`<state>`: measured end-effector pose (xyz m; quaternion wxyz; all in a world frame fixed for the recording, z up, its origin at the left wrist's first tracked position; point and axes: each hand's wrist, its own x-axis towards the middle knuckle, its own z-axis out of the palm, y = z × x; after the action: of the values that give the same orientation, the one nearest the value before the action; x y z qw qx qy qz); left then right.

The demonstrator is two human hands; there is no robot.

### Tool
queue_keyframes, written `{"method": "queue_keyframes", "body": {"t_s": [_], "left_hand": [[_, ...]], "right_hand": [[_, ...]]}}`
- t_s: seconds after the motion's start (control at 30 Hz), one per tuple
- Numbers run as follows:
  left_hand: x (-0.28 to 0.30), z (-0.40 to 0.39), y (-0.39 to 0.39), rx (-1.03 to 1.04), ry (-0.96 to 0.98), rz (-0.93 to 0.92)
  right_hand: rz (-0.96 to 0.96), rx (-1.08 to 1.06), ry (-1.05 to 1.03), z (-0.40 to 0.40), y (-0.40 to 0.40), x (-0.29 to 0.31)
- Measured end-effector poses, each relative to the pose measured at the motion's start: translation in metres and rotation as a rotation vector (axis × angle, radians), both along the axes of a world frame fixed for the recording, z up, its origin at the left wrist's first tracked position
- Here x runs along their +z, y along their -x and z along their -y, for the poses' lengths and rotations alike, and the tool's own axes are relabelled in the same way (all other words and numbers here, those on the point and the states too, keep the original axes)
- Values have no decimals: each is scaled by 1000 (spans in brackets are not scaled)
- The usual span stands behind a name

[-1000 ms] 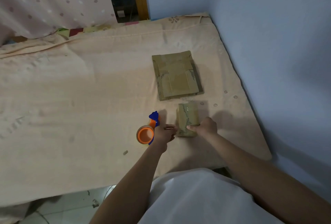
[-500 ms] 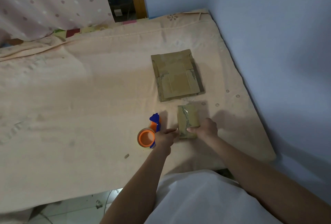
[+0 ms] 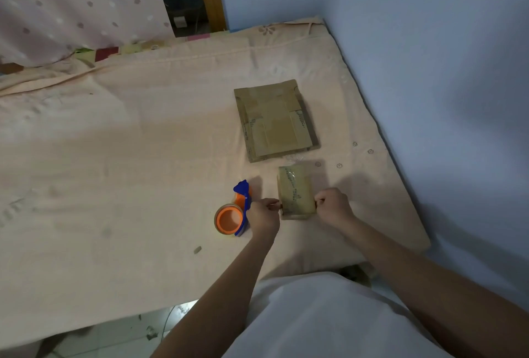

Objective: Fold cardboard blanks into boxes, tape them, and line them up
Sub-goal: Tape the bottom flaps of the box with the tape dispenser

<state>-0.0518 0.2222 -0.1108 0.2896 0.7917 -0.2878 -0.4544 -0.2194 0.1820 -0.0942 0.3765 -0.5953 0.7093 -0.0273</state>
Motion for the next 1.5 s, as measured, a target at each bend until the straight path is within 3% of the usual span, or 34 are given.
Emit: {"method": "queue_keyframes", "body": {"t_s": [0.2,0.37,0.7,0.93,1.3,1.5], "left_hand": [[4,-15,-16,-578,264,293],[4,-18,-29,-772,379,389],[-2,-2,-36,-954,502,422],[-14,0,-37,-929,558,414],[-23,-11,-26,-800,534,376],[-14,-13,-29,-997,460,461]], "right_hand": [[312,50,100,-20,22,0],[370,109,64,-20,27,1],[462,154,53,-11,35,-6],[280,369,101,-3,49,-27],[179,331,174,-19,38,-16],[271,234,221,-28,35,-21]]}}
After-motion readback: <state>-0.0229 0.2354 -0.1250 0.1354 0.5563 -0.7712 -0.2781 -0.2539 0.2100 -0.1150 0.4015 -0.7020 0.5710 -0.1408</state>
